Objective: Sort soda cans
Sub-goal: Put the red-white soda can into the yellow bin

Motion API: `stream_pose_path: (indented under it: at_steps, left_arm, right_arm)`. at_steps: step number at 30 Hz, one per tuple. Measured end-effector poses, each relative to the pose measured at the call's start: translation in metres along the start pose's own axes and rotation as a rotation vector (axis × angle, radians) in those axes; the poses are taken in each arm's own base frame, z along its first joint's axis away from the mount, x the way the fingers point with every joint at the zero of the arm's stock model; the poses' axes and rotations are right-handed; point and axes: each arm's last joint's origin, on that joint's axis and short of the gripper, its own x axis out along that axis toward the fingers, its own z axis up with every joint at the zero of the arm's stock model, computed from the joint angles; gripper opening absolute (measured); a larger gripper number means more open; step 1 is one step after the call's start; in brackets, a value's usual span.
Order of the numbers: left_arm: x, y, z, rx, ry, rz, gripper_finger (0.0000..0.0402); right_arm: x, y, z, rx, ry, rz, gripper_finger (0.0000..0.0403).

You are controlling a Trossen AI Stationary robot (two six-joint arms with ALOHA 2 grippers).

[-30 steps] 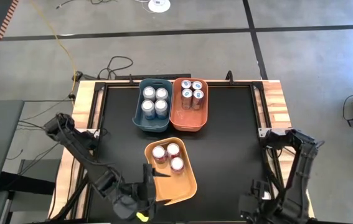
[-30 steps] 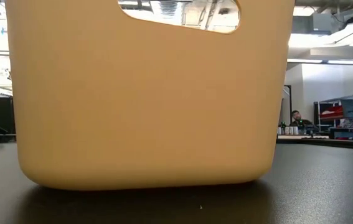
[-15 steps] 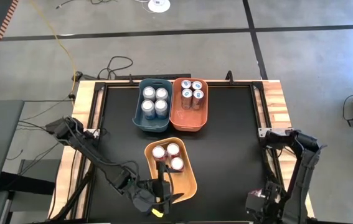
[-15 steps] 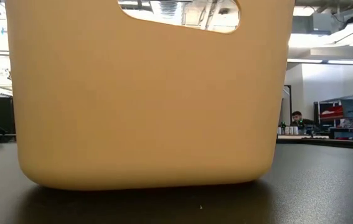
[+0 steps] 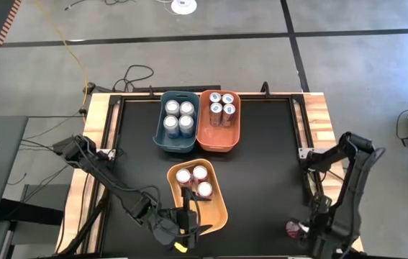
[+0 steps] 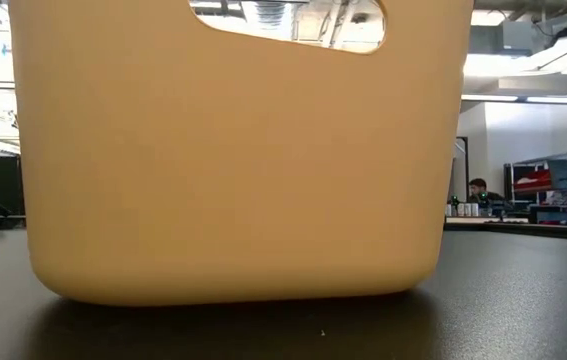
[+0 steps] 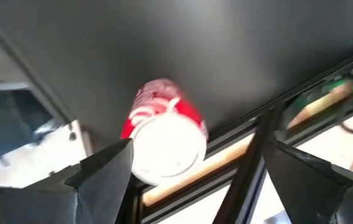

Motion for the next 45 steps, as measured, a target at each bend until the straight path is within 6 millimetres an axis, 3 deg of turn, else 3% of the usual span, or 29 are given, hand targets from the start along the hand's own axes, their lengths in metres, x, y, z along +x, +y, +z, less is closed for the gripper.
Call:
stream_pose_path:
  at_steps: [5,11,18,37,41,45]
  left_arm:
    - [0.0,0.0,-0.001,0.004,0.011,-0.001,0.0389]
    - [-0.001,-0.001,-0.001,-0.023,0.011,-0.002,0.0389]
    - [-0.001,0.0,-0.001,-0.041,0.011,0.0,0.0389]
    - [-0.001,0.0,-0.004,-0.067,0.032,0.002,0.0389]
    - [-0.001,0.0,-0.004,-0.068,0.032,0.002,0.0389]
    - [-0.001,0.0,-0.004,-0.068,0.033,0.002,0.0389]
  right_arm:
    - [0.003,-0.002,-0.019,0.023,0.008,0.119,0.0372]
    - [0.01,0.0,-0.03,0.011,0.005,0.136,0.0372]
    - [0.011,0.0,-0.028,0.011,-0.046,0.145,0.0372]
    - [0.042,0.004,-0.02,-0.006,0.001,0.128,0.037]
    - [0.048,0.003,-0.017,-0.01,0.036,0.104,0.0349]
    - [0.047,0.003,-0.009,-0.034,0.043,0.108,0.0296]
